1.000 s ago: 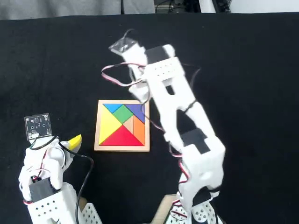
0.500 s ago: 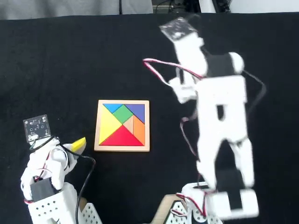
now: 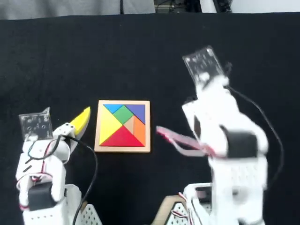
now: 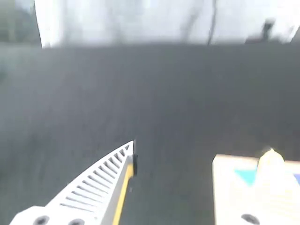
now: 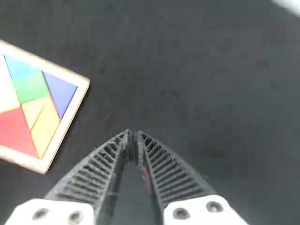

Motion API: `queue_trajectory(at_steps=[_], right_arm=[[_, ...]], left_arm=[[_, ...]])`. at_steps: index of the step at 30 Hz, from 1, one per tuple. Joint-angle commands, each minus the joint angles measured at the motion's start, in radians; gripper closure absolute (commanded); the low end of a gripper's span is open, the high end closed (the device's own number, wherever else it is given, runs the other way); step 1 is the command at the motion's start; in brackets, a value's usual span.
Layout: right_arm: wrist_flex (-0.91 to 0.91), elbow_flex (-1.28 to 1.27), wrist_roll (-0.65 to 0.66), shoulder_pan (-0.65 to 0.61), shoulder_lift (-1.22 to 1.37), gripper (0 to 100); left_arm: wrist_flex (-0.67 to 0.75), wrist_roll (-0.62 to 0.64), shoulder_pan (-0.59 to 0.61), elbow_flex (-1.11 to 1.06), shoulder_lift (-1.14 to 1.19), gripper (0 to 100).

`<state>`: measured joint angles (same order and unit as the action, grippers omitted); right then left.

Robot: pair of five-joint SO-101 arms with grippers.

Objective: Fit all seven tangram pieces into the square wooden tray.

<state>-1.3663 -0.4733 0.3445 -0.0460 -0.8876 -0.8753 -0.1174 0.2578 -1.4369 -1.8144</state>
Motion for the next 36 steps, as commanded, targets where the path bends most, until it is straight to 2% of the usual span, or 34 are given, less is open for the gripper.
queue_trajectory(at_steps=[1,6,9,14,19,23,26,29,33,36], right_arm=[[0.025,-0.002,-0.009,0.015,-0.277,98.7],[0.012,-0.002,-0.009,0.015,-0.527,98.7],[-0.021,-0.002,-0.011,0.015,-0.653,98.7],[-0.110,-0.008,-0.011,0.015,-0.832,98.7],[-0.100,-0.130,-0.009,0.021,-1.017,98.7],[-0.092,-0.217,-0.002,0.023,-1.004,98.7],[-0.048,-0.231,-0.002,0.023,-1.007,98.7],[0.038,-0.303,-0.008,0.023,-1.007,98.7],[0.216,-0.519,-0.003,0.023,-1.007,98.7],[0.370,-0.728,-0.002,0.023,-1.007,98.7]], left_arm=[[-0.095,0.020,-0.050,0.265,-0.005,60],[-0.275,0.035,-0.041,0.504,-0.005,60],[-0.413,0.094,-0.048,0.677,-0.005,60],[-0.643,0.097,-0.044,0.894,-0.006,60],[-0.749,0.098,-0.039,1.021,-0.009,60],[-0.806,0.097,-0.039,1.086,-0.009,60],[-0.810,0.095,-0.039,1.093,-0.009,60],[-0.766,0.095,-0.039,1.004,-0.009,60],[-0.601,0.095,-0.039,0.756,-0.009,60],[-0.417,0.095,0.022,0.515,-0.009,60]])
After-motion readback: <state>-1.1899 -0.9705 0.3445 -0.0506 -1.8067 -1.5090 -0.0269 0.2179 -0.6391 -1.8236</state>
